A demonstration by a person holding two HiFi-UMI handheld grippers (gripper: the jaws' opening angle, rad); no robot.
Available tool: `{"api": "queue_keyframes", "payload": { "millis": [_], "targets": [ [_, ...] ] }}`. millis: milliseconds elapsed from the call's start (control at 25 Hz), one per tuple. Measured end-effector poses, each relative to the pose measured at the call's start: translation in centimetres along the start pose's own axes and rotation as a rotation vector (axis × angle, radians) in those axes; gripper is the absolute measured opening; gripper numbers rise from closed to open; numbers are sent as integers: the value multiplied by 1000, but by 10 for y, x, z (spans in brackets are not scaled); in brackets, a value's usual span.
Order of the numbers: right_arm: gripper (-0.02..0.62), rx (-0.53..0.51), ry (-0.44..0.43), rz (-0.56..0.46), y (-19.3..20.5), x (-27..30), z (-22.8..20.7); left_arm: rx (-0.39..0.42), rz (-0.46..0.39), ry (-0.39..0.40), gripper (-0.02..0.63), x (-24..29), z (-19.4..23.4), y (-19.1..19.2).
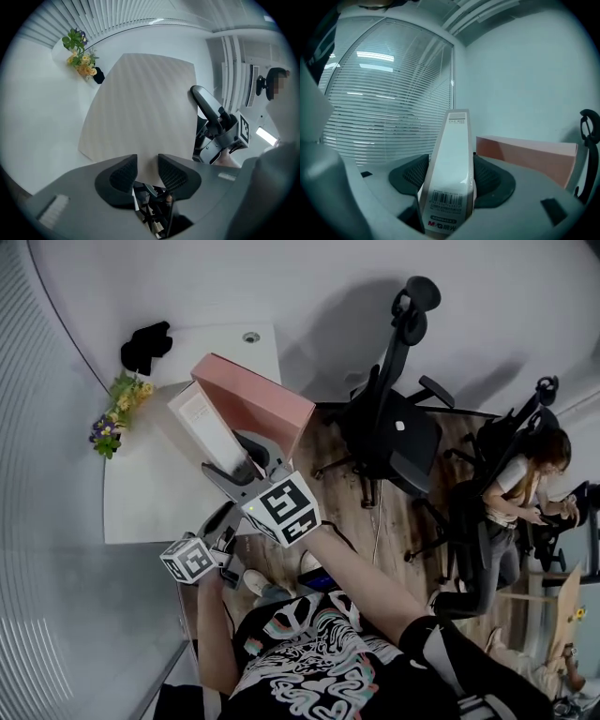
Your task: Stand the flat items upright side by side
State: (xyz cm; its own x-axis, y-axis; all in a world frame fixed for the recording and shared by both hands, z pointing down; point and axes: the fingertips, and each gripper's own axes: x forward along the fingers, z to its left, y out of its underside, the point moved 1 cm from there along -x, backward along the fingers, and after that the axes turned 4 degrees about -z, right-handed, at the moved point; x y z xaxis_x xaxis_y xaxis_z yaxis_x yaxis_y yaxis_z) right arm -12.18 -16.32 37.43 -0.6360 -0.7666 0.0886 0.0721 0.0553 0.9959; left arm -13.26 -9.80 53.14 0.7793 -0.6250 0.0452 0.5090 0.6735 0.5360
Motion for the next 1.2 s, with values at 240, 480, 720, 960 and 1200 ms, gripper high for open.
{"api": "queue_keyframes", "payload": {
  "millis": [240,480,720,960,1200],
  "targets": [
    [296,-1,13,21,6,-15,-3,-6,19,-9,123,5,2,8],
    [295,2,30,46,16,-29,-7,-38,36,-15,106,12,8,12],
    [295,-4,48,86,32,-43,-13,-31,68,-37,87,22,17,15],
    [294,-15,68,149,58,-56,-19,-38,78,-58,78,30,33,17],
    [295,0,82,204,82,-71,-27,-78,49,-62,78,35,37,14]
  ]
}}
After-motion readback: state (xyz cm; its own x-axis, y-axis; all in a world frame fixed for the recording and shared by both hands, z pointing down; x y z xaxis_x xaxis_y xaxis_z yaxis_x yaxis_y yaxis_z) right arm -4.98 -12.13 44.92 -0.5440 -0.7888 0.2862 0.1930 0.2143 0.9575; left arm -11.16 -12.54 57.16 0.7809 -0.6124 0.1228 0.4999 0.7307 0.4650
